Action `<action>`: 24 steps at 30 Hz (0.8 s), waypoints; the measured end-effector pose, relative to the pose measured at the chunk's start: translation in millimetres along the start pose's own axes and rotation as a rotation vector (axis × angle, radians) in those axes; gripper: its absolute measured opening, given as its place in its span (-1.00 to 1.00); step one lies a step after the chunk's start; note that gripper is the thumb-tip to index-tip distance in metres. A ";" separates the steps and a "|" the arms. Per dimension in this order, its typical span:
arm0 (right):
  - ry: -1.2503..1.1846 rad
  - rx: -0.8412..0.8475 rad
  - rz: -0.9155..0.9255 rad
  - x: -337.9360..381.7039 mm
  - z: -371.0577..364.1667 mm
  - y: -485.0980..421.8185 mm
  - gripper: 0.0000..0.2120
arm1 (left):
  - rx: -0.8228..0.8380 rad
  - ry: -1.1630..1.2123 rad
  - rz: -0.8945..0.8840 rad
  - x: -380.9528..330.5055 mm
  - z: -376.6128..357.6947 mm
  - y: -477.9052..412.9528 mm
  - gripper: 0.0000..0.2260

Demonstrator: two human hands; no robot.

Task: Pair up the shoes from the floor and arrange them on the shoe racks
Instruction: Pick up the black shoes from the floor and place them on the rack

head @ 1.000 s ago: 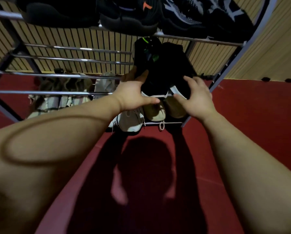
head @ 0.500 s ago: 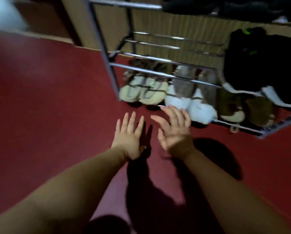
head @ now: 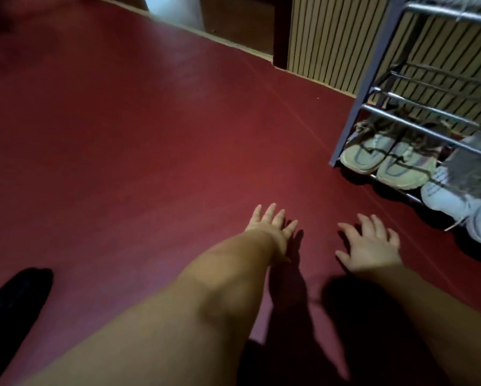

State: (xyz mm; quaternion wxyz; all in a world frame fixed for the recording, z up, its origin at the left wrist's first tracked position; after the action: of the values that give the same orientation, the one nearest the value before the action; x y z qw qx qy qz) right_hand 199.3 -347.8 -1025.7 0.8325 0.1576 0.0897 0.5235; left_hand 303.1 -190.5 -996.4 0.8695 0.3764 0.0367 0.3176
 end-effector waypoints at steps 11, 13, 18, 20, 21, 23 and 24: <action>-0.051 0.013 0.164 195.9 49.1 -40.5 -0.32 | -0.150 0.162 0.167 157.2 -4.7 21.1 -0.20; -0.030 0.037 0.168 230.8 54.9 -48.9 -0.31 | -0.146 0.226 0.191 188.6 -25.0 28.8 -0.20; -0.077 0.119 0.189 330.0 37.4 -48.0 -0.33 | -0.100 0.453 0.356 267.0 -92.6 58.5 -0.20; 0.002 0.146 0.351 374.1 21.0 -38.9 -0.31 | -0.062 0.535 0.439 290.4 -124.0 71.4 -0.18; 0.023 0.161 0.419 393.9 13.7 -33.8 -0.31 | -0.040 0.578 0.477 300.5 -139.7 78.2 -0.17; 0.025 0.210 0.483 427.4 -0.1 -24.4 -0.31 | -0.002 0.661 0.548 317.4 -172.0 93.4 -0.14; 0.024 0.239 0.498 442.1 -6.7 -20.2 -0.31 | 0.017 0.676 0.585 324.5 -189.3 101.8 -0.11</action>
State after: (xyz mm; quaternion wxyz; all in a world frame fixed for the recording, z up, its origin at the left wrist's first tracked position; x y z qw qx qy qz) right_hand 406.9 43.1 -1032.2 0.6525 0.2655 0.1191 0.6997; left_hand 450.5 169.6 -1005.6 0.6790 0.2532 0.2135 0.6552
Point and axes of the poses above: each hand's wrist, its own y-axis away from the middle knuckle, its own z-axis out of the back of the hand, x = y × z, the point moved 2 cm from there along -y, towards the middle knuckle, and after that the axes turned 4 degrees about z, right-handed, at the moved point
